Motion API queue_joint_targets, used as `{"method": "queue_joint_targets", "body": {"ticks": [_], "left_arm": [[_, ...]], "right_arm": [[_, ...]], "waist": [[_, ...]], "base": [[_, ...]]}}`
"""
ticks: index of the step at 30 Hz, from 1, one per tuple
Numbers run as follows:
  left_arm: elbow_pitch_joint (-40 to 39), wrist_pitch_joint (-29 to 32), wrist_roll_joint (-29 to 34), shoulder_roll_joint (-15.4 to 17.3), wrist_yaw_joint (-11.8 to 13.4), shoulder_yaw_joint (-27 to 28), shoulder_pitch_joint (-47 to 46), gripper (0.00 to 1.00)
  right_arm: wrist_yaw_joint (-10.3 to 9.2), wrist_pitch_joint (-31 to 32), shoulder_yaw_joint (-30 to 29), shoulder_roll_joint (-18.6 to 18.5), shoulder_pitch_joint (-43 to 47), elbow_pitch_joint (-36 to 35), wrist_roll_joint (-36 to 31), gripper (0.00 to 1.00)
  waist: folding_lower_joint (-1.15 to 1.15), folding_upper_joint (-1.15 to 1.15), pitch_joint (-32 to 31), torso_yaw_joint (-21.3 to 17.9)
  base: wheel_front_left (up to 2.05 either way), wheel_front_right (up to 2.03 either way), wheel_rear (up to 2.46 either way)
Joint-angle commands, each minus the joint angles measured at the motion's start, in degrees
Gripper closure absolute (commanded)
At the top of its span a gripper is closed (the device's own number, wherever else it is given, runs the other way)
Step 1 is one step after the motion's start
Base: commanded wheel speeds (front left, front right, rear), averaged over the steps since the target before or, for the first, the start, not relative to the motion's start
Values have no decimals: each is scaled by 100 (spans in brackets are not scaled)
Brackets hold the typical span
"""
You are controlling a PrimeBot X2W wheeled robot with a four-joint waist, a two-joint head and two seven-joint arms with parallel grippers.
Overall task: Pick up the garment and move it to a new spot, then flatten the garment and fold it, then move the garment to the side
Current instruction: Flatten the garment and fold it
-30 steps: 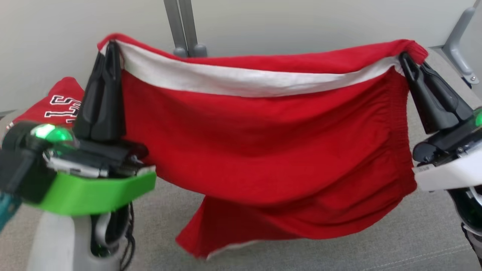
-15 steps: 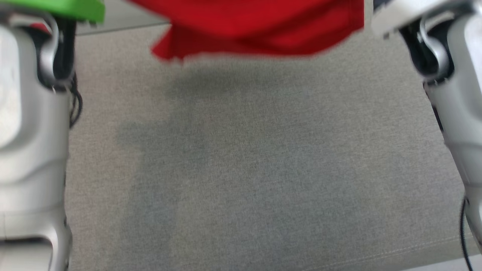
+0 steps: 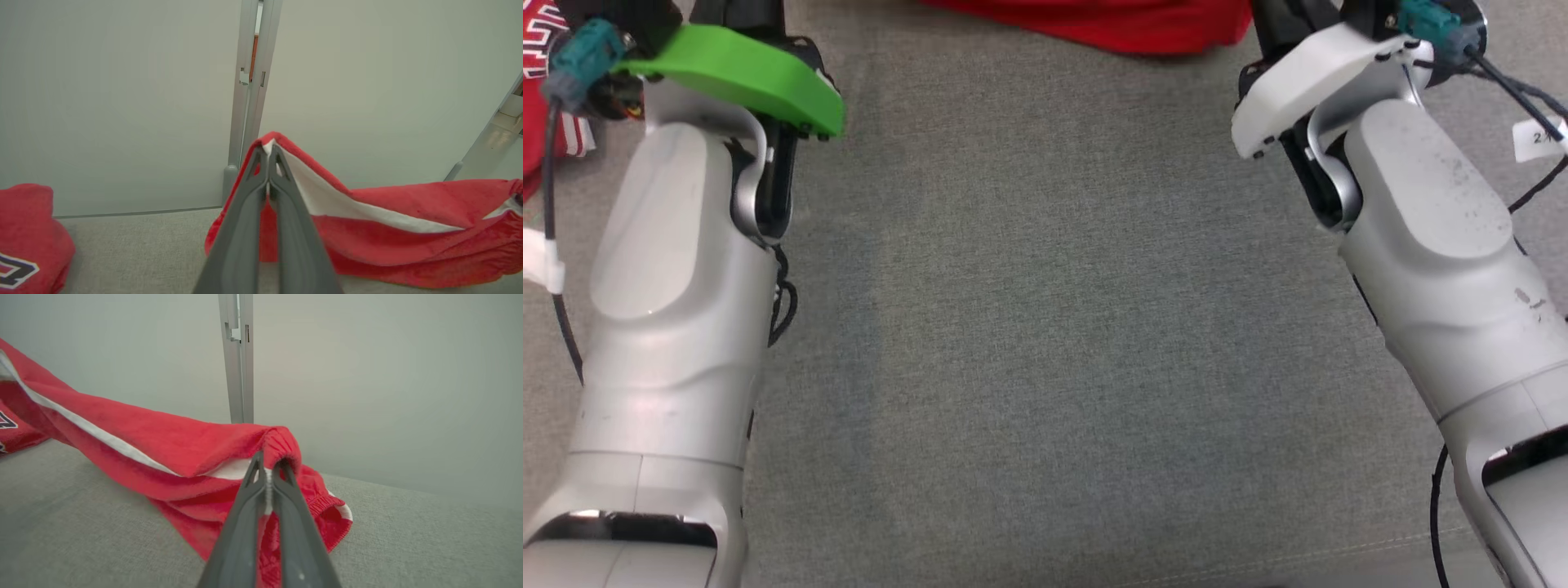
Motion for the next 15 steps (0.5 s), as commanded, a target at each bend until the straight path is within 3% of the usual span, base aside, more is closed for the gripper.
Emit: {"method": "queue_joint_targets", "body": {"ticks": [1, 10, 15], "left_arm": [[-176, -50, -125, -2, -17, 25, 145, 100], [-1977, -38, -480, 424, -21, -143, 1745, 100], [-2904, -35, -562, 490, -21, -32, 2725, 100]], "right_arm": [[-2, -24, 15, -92, 159, -197, 125, 100], [-2, -23, 16, -460, 1400, -1721, 520, 100], [-2, -22, -46, -582, 2154, -2354, 652, 100]], "waist": [[-2, 0, 206, 151], [-2, 0, -80, 38], [-2, 0, -411, 74]], "base": [[0, 0, 0], [0, 0, 0], [0, 0, 0]]}}
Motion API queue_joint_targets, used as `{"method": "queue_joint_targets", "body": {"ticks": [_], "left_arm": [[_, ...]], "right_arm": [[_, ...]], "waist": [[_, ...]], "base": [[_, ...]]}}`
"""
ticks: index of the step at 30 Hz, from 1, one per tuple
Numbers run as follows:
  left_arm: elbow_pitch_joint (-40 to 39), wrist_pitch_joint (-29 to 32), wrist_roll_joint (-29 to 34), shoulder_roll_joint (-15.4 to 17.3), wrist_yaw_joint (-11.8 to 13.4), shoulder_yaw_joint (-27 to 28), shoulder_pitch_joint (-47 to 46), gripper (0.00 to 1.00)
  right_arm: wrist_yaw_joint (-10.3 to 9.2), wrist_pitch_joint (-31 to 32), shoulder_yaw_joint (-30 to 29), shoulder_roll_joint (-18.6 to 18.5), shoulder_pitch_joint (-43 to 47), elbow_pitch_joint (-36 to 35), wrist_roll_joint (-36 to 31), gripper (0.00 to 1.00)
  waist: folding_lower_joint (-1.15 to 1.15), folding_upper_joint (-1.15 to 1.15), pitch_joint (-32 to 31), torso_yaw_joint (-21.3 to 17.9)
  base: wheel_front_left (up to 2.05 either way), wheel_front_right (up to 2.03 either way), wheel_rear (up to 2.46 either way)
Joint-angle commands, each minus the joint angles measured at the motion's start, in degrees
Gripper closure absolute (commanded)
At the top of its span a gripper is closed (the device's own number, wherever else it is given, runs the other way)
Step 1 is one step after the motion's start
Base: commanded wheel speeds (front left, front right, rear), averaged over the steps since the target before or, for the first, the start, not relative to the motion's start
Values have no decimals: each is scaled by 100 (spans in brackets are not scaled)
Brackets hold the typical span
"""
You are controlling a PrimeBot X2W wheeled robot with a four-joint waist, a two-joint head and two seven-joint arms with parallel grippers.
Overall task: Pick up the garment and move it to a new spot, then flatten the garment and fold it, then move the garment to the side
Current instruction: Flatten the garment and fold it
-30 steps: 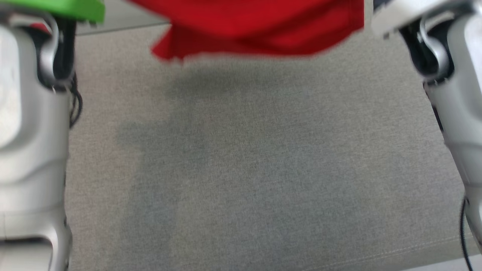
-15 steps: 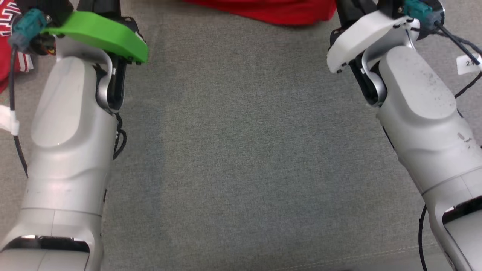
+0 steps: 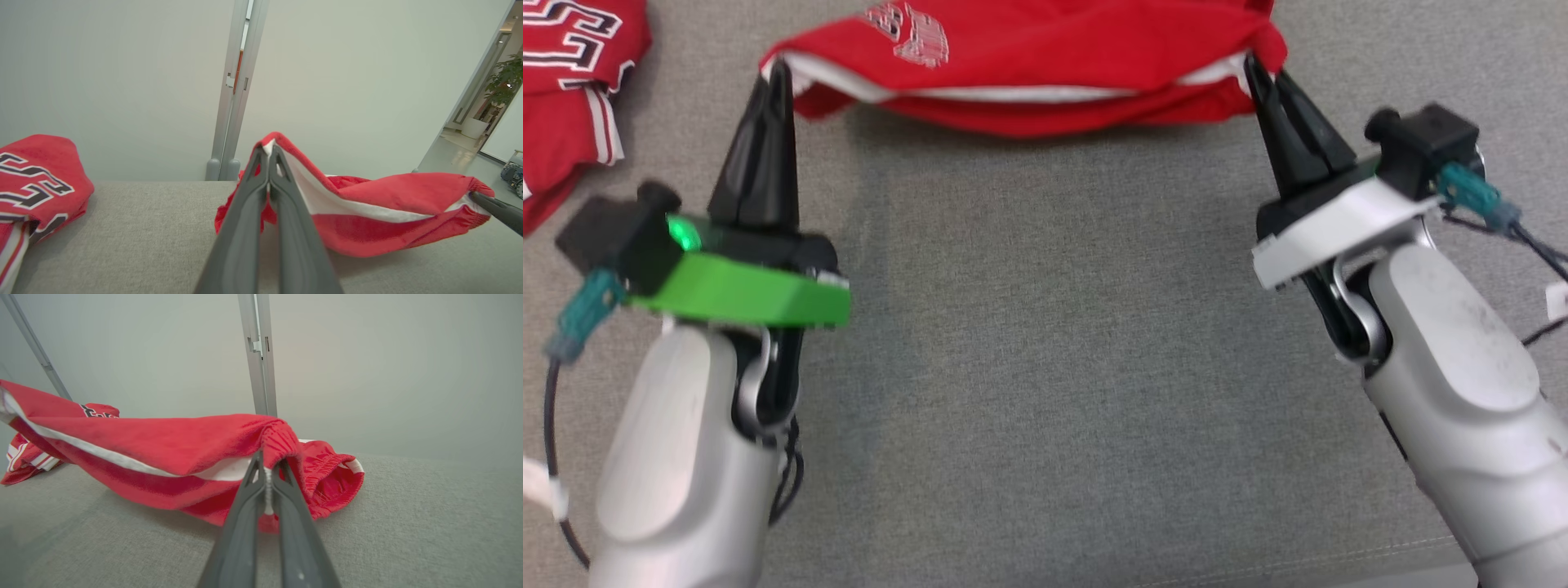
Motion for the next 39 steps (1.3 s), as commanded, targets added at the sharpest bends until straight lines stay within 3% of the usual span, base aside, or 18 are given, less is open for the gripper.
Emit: {"method": "queue_joint_targets", "body": {"ticks": [1, 10, 16, 23, 29, 39], "left_arm": [[-239, -1, -42, 26, -14, 83, 374, 100], [-1813, -2, 6, -401, -14, 581, 2318, 100], [-2689, -2, 153, -588, -11, 548, 3289, 100], [-3541, -2, 203, -692, -12, 462, 4143, 100], [-3315, -2, 80, -647, -12, 327, 4491, 100], [-2002, -2, -114, -435, -13, 220, 3732, 100]], "right_arm": [[-2, -17, -83, -44, 296, -191, 64, 100], [-2, -17, -837, -180, 1975, -1413, 170, 100], [-5, -19, -1142, -206, 3081, -2229, 100, 100], [-5, 14, -1242, -307, 4198, -3161, 74, 100], [-4, 293, -1078, -371, 4666, -3313, 203, 100], [-4, 178, -800, -107, 4295, -2198, 501, 100]], "waist": [[0, 0, -293, 14], [0, 0, -1158, 197], [0, 0, -1677, 278], [0, 0, -1850, 223], [0, 0, -1720, 124], [0, 0, -1424, -48]], "base": [[0, 0, 0], [0, 0, 0], [0, 0, 0], [0, 0, 0], [0, 0, 0], [0, 0, 0]]}}
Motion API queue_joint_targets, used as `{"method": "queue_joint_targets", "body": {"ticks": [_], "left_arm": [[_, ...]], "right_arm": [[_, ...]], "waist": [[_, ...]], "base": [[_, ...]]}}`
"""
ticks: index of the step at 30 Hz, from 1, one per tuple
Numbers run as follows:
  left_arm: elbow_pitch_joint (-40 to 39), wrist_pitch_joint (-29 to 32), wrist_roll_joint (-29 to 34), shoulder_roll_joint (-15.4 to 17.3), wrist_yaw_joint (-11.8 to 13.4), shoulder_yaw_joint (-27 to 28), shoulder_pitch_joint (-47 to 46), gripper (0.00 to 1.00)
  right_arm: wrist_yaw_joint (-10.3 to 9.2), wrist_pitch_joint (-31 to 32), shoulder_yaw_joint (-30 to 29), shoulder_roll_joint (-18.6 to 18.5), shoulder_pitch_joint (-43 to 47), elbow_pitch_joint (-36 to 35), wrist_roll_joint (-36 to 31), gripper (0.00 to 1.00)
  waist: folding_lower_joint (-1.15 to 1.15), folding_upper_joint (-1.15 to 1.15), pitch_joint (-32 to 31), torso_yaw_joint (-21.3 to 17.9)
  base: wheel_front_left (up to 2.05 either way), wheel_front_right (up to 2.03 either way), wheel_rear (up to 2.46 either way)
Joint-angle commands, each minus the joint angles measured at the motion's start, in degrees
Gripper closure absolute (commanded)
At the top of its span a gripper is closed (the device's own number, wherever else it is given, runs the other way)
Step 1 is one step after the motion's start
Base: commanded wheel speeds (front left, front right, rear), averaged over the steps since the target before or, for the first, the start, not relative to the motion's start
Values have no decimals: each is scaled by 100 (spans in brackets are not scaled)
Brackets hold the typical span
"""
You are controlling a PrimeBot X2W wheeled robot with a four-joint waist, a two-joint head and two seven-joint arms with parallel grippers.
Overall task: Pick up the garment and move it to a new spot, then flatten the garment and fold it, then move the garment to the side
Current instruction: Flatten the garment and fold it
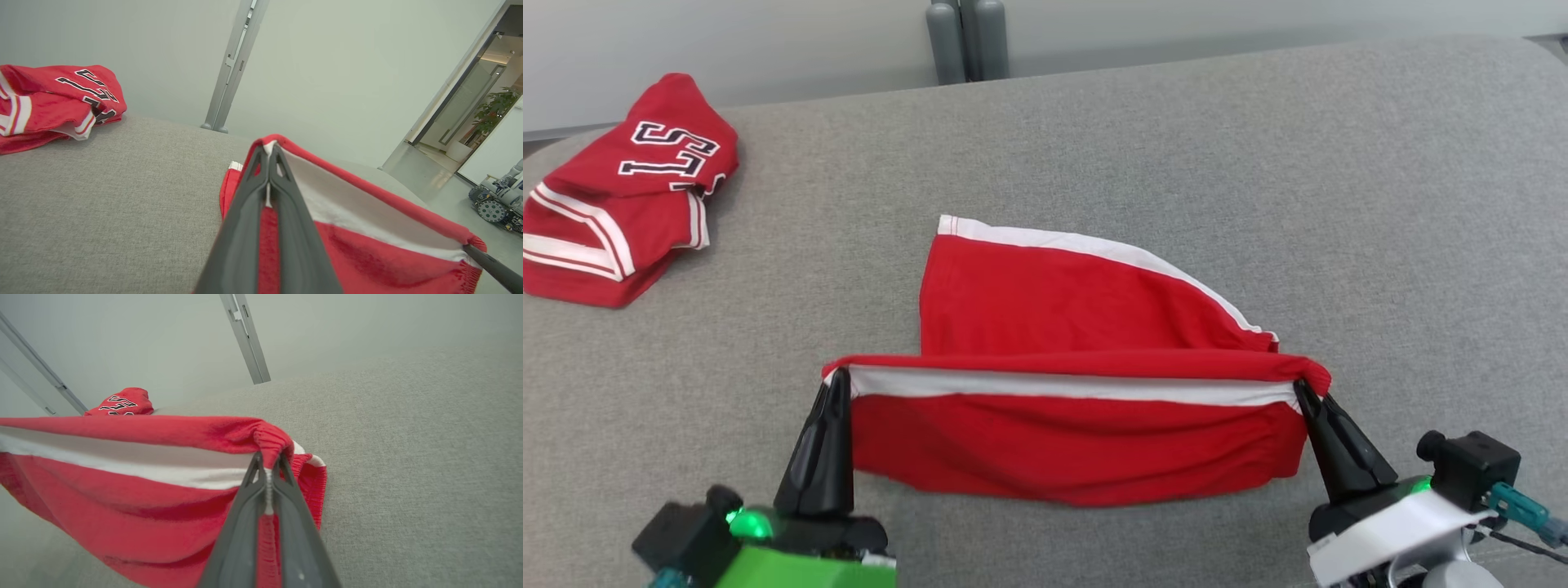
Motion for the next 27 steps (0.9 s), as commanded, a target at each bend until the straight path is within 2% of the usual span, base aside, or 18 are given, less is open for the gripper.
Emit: {"method": "queue_joint_targets", "body": {"ticks": [1, 7, 12, 27], "left_arm": [[191, -2, -57, 85, -9, -44, -278, 100], [1470, -1, -123, 397, -9, -400, -1454, 100], [2489, -1, -69, 495, -10, -573, -2471, 100], [4452, -1, -59, 775, -10, -911, -4234, 100]], "right_arm": [[-8, -66, -5, 57, -158, 127, 59, 100], [-8, -160, -14, 269, -673, 796, 46, 100], [-8, -195, 124, 486, -1211, 1346, -8, 100], [-5, -243, 372, 1006, -2339, 2229, -89, 100]], "waist": [[1, 0, 106, -84], [1, 0, 394, -236], [1, 0, 743, -446], [1, 0, 1375, -862]], "base": [[0, 0, 0], [0, 0, 0], [0, 0, 0], [0, 0, 0]]}}
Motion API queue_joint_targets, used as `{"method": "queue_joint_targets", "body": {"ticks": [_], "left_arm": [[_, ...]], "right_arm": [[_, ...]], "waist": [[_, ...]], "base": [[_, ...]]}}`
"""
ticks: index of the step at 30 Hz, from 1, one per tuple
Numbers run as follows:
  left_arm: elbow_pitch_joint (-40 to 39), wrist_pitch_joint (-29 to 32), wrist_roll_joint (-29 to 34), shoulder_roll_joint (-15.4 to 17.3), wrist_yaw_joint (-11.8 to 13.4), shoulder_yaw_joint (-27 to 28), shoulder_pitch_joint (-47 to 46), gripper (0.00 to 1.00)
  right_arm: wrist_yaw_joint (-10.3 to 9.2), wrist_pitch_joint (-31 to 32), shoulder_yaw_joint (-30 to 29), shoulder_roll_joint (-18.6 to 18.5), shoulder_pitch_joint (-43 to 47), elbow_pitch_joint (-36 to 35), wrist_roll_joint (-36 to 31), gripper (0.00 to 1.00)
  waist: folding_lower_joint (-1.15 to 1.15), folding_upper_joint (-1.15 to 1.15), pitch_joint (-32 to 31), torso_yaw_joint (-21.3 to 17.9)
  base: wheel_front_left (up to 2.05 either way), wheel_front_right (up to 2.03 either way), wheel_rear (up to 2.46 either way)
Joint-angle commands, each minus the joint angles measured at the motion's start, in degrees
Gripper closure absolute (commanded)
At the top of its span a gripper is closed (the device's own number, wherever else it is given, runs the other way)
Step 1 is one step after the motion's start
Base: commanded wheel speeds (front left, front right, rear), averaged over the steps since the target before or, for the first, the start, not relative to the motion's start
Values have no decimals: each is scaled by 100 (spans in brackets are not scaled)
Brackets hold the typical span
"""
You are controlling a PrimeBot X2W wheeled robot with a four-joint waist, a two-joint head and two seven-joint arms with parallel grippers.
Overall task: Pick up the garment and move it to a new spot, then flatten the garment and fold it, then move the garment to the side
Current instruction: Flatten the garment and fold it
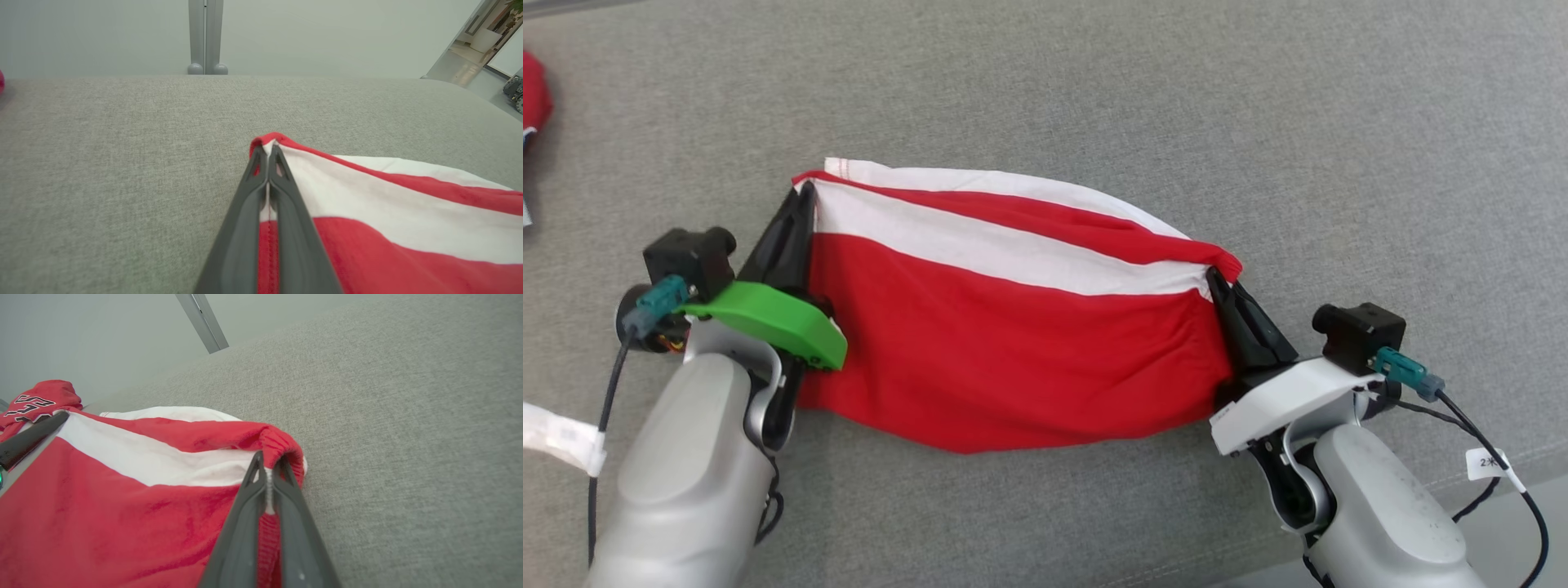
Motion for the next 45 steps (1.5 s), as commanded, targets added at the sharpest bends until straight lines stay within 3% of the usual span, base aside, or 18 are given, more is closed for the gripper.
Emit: {"method": "queue_joint_targets", "body": {"ticks": [1, 14, 15, 16, 17, 18, 19, 20, 21, 38, 45], "left_arm": [[119, 1, -18, 67, -10, 8, -210, 100], [1209, 1, -93, 36, -8, -26, -830, 100], [1217, 1, -100, 16, -8, -47, -852, 100], [1230, 1, -106, 6, -8, -59, -859, 100], [1254, 1, -110, -3, -8, -75, -852, 84], [1279, 1, -112, -16, -8, -102, -848, 63], [1303, 1, -123, -33, -8, -142, -849, 44], [1298, 1, -128, -47, -8, -173, -853, 7], [1297, 2, -132, -57, -8, -191, -850, 0], [941, 14, -874, -3, -8, -134, 271, 0], [873, 321, -1094, 75, -8, -200, 715, 0]], "right_arm": [[-2, -23, 16, 39, -103, 42, -39, 100], [-3, -22, -82, 198, -299, 160, -154, 100], [-3, -22, -116, 202, -269, 147, -179, 95], [-3, -22, -140, 207, -243, 137, -183, 83], [-3, -22, -160, 215, -213, 135, -204, 64], [-3, -22, -170, 222, -194, 131, -221, 16], [-3, -22, -182, 228, -174, 117, -235, 0], [-3, -23, -192, 230, -149, 107, -242, 0], [-3, -23, -196, 230, -123, 97, -252, 0], [-2, -22, -954, 163, 813, -431, -763, 0], [-2, -23, -1229, 132, 1032, -764, -914, 0]], "waist": [[0, 0, 131, -127], [0, 0, 106, -251], [0, 0, 76, -248], [0, 0, 59, -245], [0, 0, 27, -244], [0, 0, 7, -243], [0, 0, -23, -241], [0, 0, -55, -238], [0, 0, -82, -233], [0, 0, -780, -45], [0, 0, -1049, -38]], "base": [[0, 0, 0], [0, 0, 0], [0, 0, 0], [0, 0, 0], [0, 0, 0], [0, 0, 0], [0, 0, 0], [0, 0, 0], [0, 0, 0], [0, 0, 0], [0, 0, 0]]}}
